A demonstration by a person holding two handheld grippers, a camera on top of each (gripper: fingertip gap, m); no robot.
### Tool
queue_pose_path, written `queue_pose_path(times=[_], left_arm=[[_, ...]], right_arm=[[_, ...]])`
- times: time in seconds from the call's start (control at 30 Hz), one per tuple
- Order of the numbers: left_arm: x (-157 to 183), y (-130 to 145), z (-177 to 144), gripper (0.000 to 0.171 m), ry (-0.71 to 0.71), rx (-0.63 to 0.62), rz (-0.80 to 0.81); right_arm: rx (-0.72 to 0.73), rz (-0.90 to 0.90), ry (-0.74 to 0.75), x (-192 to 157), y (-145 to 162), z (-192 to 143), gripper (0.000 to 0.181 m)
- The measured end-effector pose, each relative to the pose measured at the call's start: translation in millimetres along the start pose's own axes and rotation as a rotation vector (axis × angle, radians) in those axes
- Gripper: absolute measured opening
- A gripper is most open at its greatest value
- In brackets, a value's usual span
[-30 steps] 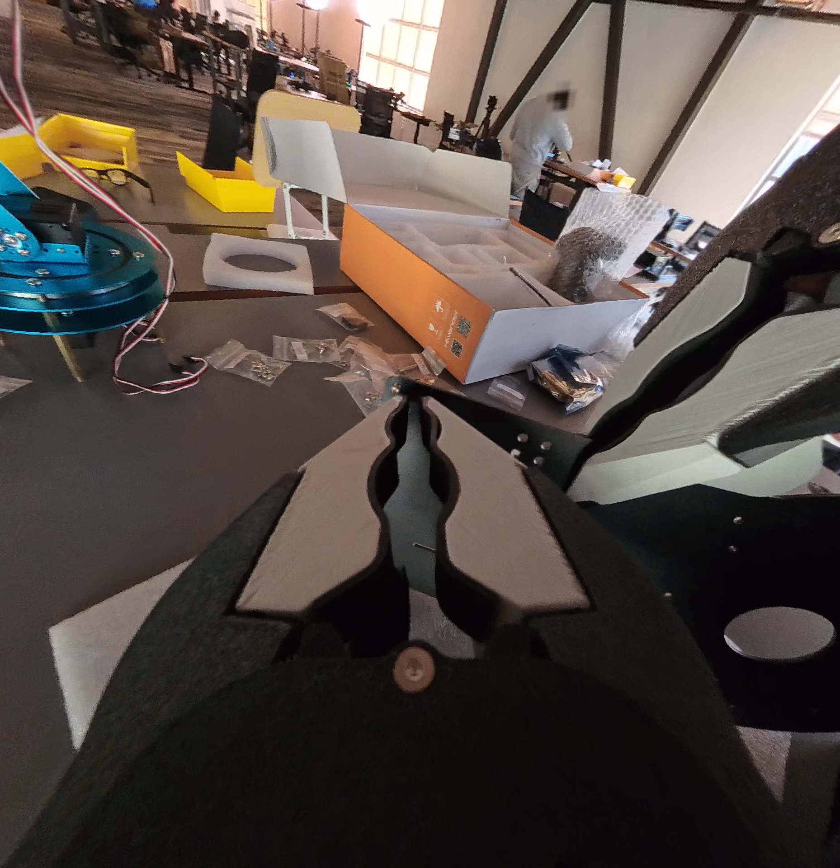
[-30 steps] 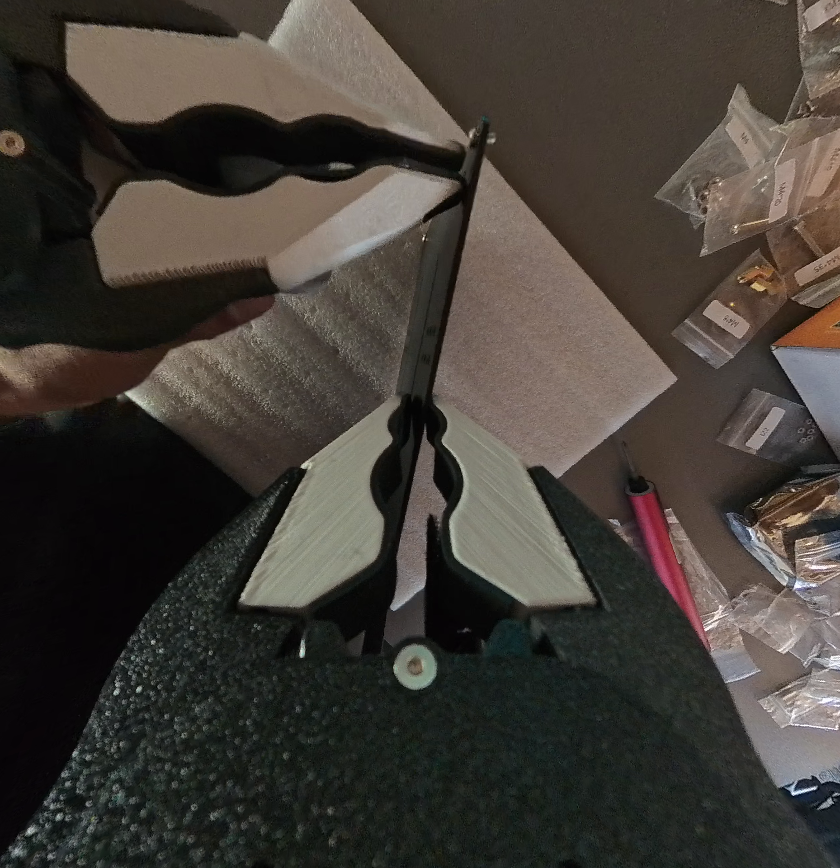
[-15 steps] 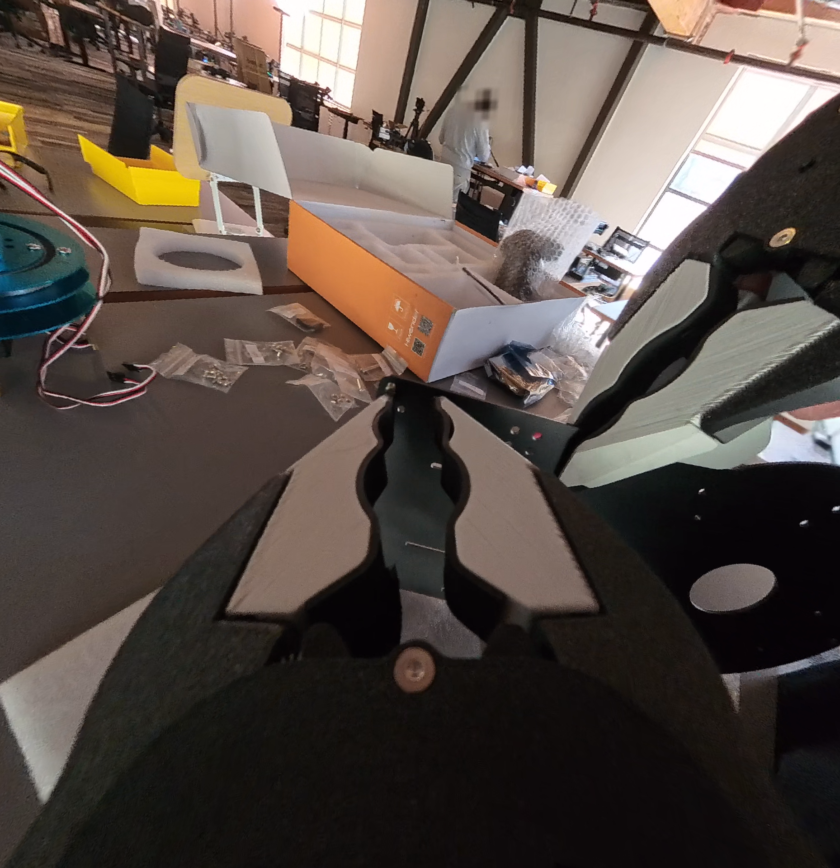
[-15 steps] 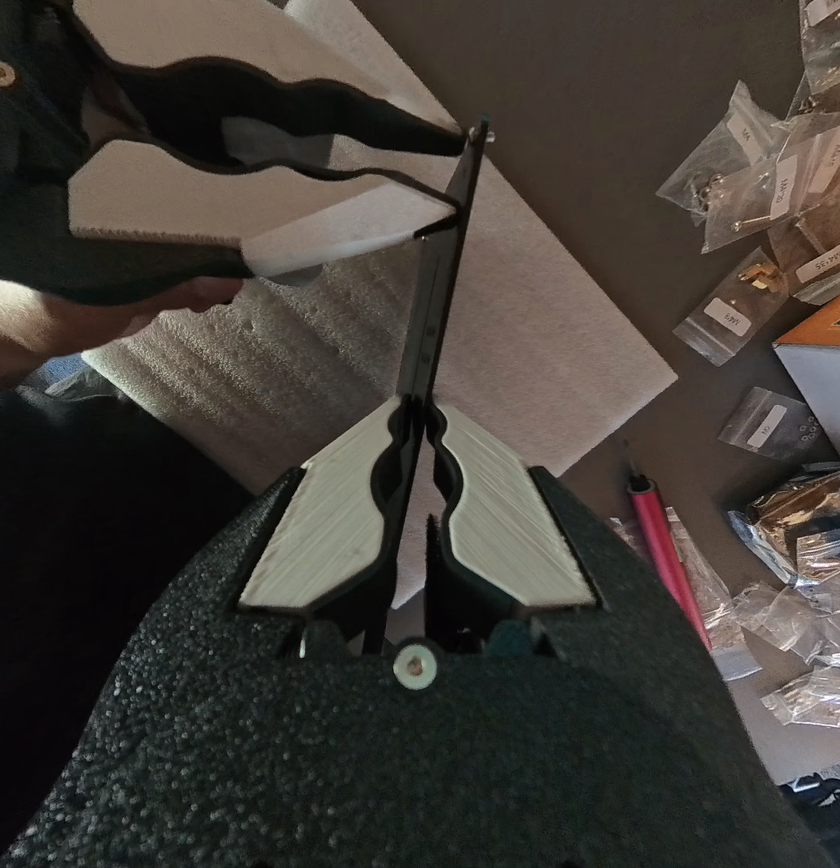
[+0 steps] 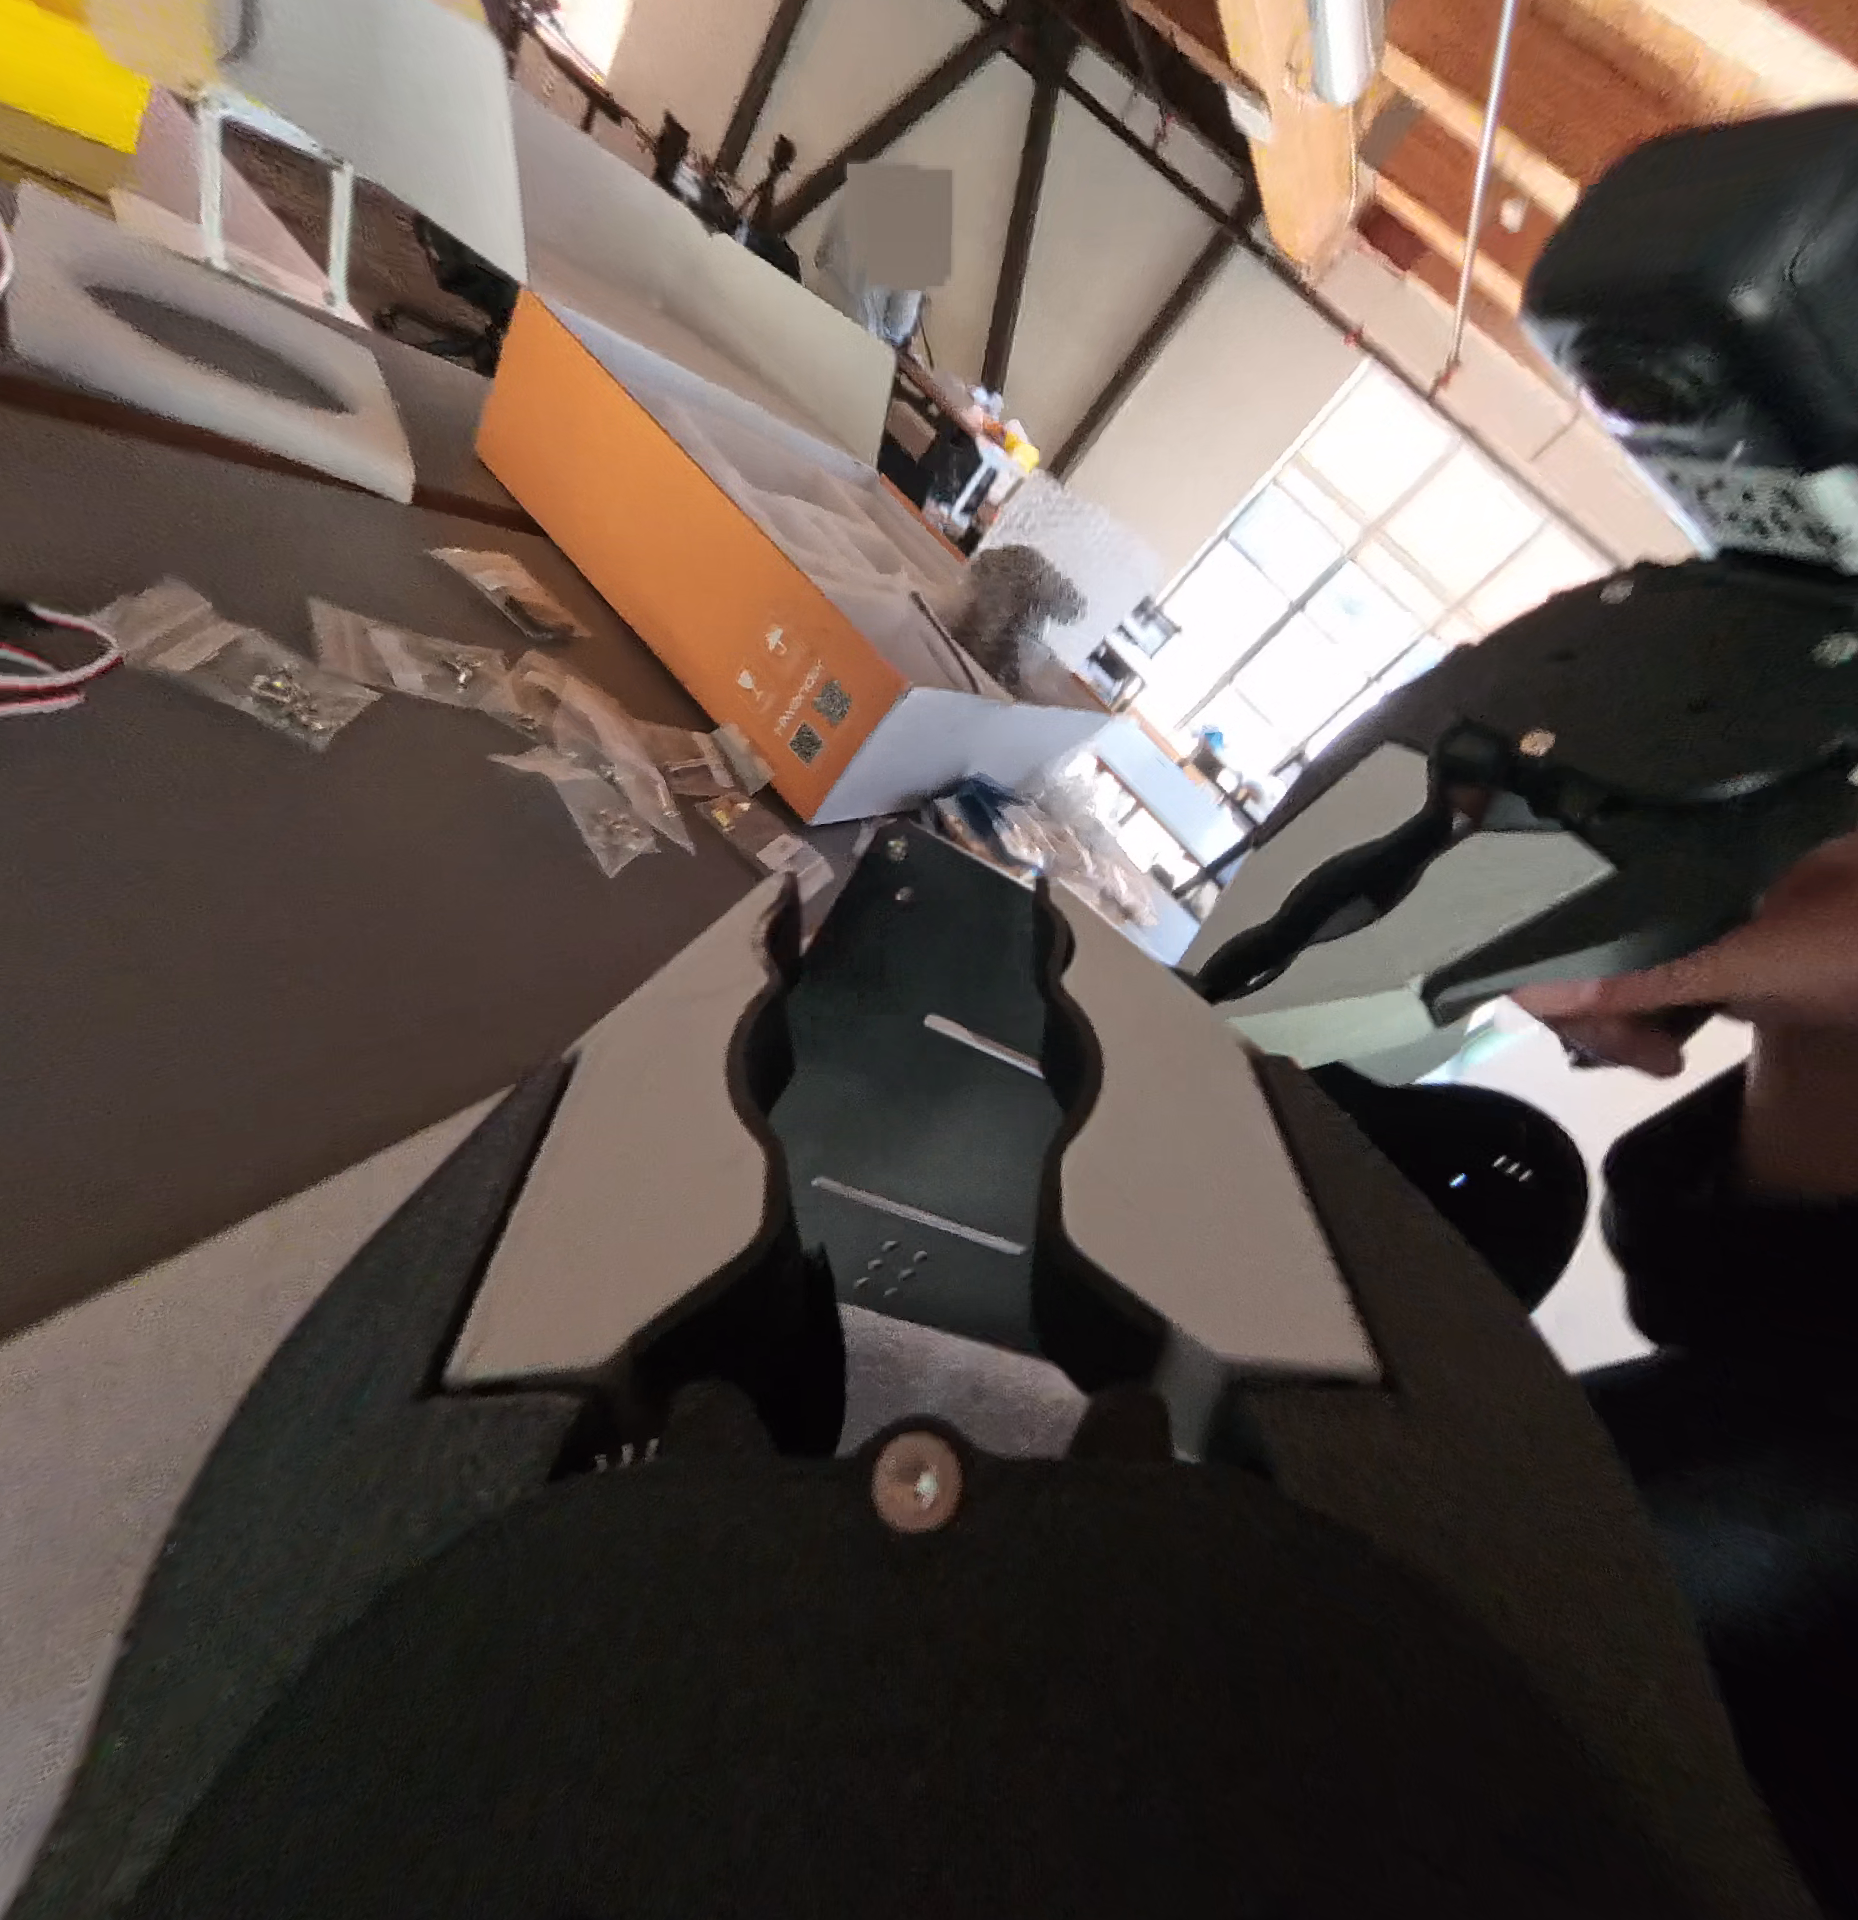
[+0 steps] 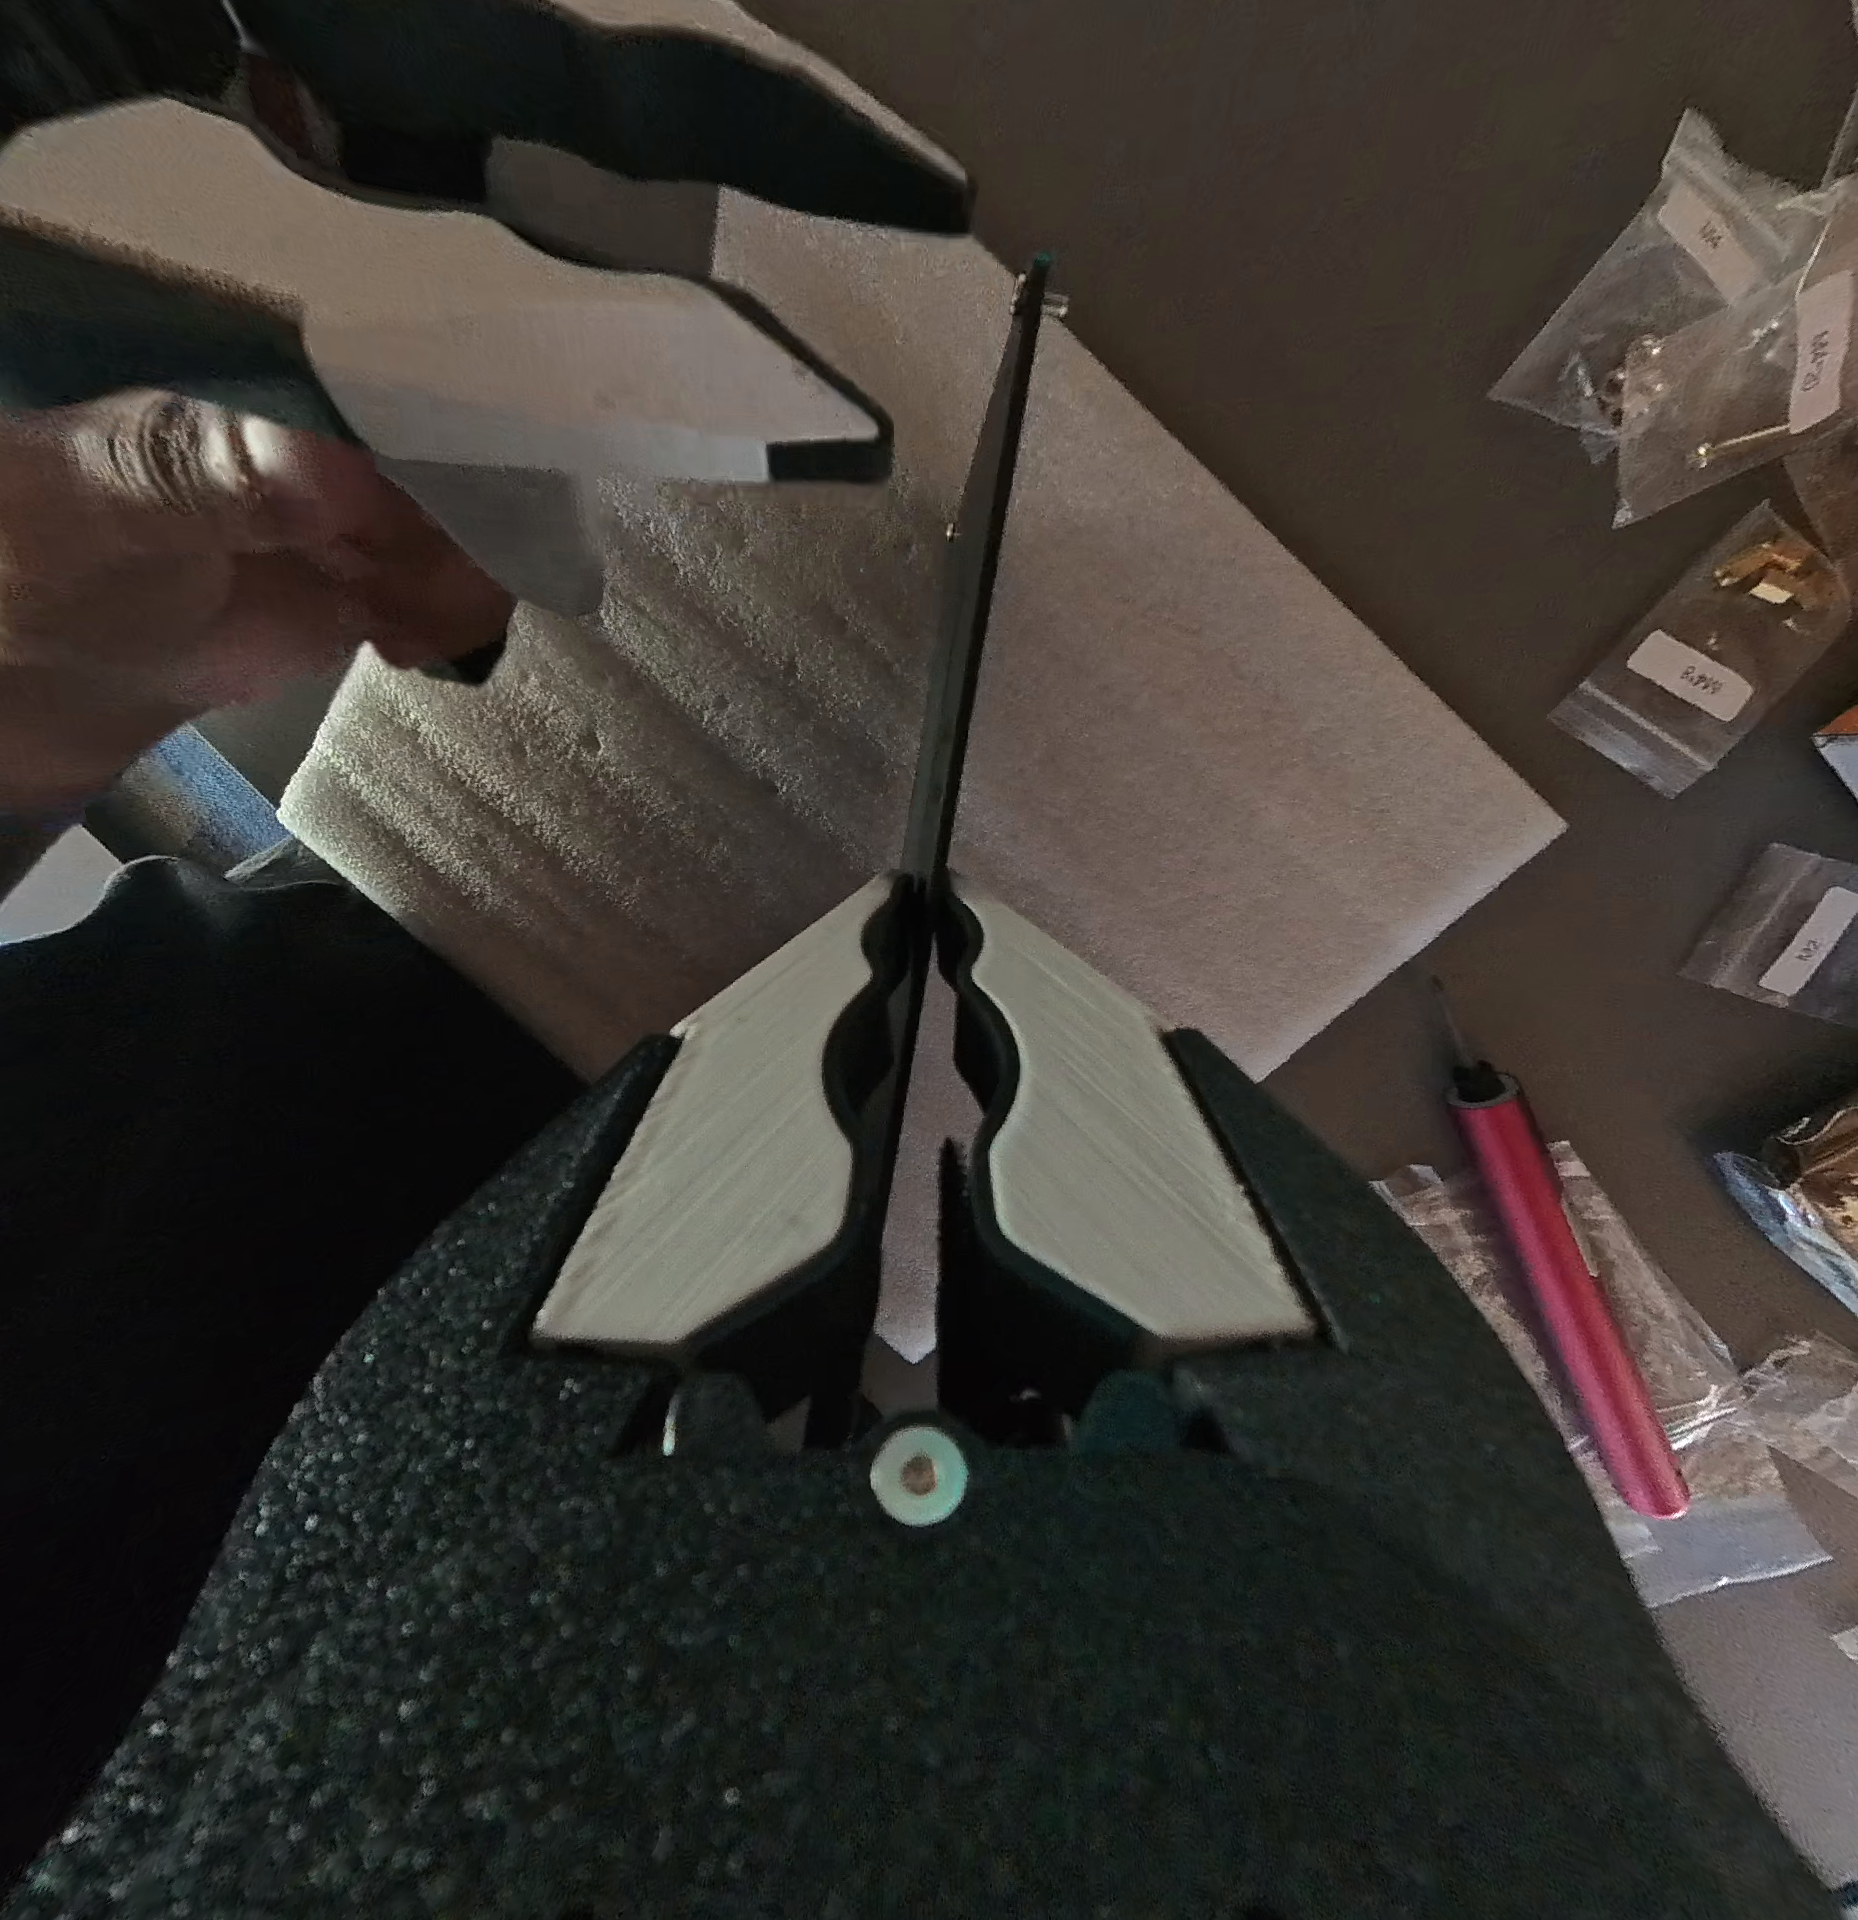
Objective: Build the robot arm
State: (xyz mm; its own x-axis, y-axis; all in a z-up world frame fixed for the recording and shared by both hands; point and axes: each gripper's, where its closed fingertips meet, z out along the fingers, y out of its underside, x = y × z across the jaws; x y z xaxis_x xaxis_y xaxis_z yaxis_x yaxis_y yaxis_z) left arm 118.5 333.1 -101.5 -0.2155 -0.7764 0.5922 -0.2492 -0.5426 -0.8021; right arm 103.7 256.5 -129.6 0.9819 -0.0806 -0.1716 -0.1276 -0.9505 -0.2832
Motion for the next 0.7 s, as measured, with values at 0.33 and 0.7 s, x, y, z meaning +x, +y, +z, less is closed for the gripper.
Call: queue_pose_path(times=[0.33, 0.7], left_arm=[[2, 5, 29, 0.051, -0.056, -0.020, -0.136], [-3, 9, 22, 0.041, -0.103, -0.081, -0.141]], right_arm=[[0.006, -0.012, 0.014, -3, 0, 0, 0.001], [0.034, -0.031, -0.048, -11, -1, 2, 0.006]])
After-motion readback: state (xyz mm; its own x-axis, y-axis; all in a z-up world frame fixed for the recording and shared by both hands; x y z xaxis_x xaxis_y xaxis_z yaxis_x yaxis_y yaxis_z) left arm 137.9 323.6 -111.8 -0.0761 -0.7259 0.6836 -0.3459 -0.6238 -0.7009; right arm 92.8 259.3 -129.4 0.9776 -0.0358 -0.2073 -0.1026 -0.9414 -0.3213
